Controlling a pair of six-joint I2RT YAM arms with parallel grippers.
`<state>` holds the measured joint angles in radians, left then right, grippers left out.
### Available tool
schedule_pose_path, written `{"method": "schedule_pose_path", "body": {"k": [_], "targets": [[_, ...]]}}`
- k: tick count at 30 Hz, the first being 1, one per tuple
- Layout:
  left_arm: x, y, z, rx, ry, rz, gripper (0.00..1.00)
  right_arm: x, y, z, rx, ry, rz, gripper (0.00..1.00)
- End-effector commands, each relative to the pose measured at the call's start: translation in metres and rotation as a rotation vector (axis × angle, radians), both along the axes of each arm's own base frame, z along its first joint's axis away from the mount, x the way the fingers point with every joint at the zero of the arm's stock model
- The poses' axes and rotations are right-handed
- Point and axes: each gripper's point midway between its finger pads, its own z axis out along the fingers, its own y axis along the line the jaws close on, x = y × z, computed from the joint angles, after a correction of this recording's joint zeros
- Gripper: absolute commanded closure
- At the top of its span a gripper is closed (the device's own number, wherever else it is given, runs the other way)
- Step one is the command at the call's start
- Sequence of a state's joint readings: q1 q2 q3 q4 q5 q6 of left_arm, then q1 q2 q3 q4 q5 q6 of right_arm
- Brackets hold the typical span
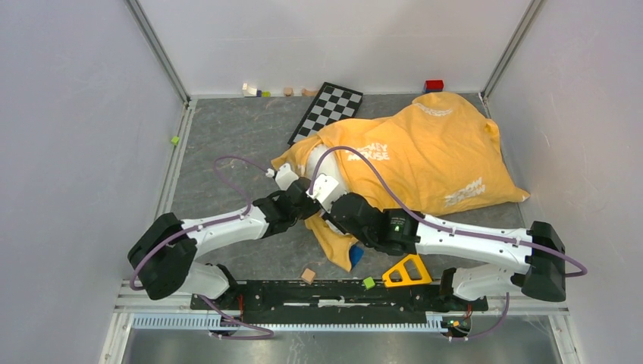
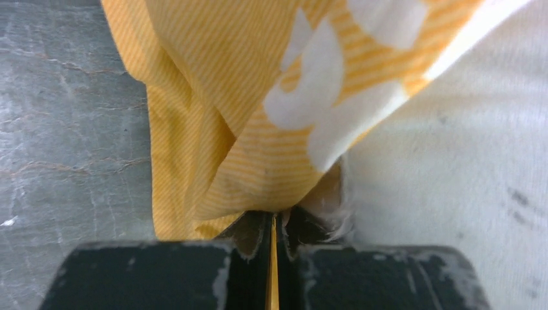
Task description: Put the pillow into the pillowcase
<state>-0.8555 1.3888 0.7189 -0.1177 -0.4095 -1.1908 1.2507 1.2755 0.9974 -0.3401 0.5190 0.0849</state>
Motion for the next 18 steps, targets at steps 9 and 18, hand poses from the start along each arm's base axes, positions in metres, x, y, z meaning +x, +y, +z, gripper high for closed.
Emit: {"method": "schedule_pose_path", "body": {"k": [9, 18], "targets": [[-0.057, 0.026, 0.057, -0.07, -0.069, -0.227, 0.98, 0.079, 0.029, 0.025, 0.134, 0.038, -0.151, 1.0], [-0.091, 0.017, 0.133, -0.236, -0.152, -0.399, 0.98, 0.102, 0.043, -0.045, 0.109, 0.158, -0.212, 1.0]]}}
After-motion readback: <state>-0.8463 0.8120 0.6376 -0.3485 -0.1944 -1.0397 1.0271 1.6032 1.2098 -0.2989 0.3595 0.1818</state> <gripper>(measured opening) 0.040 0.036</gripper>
